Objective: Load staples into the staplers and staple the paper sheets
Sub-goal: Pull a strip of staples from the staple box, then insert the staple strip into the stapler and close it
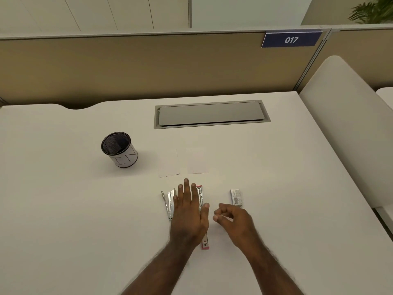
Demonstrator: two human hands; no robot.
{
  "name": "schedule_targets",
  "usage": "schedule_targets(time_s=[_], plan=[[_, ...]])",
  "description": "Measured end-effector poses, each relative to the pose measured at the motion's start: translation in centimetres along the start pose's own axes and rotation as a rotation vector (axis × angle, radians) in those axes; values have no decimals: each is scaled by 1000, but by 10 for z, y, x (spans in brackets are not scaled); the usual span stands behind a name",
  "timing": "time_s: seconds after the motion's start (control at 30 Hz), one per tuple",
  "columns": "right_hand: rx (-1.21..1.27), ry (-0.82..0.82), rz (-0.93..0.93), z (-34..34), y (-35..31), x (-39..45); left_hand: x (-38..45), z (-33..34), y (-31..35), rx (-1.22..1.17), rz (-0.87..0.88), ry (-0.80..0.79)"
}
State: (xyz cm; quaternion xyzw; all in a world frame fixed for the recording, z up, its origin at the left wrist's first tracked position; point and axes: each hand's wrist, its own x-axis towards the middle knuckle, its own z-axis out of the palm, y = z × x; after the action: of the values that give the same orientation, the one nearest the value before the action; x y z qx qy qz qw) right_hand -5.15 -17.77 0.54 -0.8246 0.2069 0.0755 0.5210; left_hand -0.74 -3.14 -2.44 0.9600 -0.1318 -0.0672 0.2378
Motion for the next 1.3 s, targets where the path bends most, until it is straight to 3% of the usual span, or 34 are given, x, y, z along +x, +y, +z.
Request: schedule_targets(time_s=[0.23, 0.4, 0.83, 1.07, 1.3], plan=[[116, -135, 58, 30, -2, 6, -18, -1, -7, -115, -103, -67], [134, -123, 75, 33, -4, 2, -12, -6, 2, -298, -160, -70], [254, -111, 57, 31, -3, 1, 6, -9, 16, -878, -575, -149], [256, -113, 28, 26, -1, 3, 6, -19, 16, -1116, -682, -193], [217, -102, 8, 26, 1, 7, 7, -21, 12, -1202, -726, -174]])
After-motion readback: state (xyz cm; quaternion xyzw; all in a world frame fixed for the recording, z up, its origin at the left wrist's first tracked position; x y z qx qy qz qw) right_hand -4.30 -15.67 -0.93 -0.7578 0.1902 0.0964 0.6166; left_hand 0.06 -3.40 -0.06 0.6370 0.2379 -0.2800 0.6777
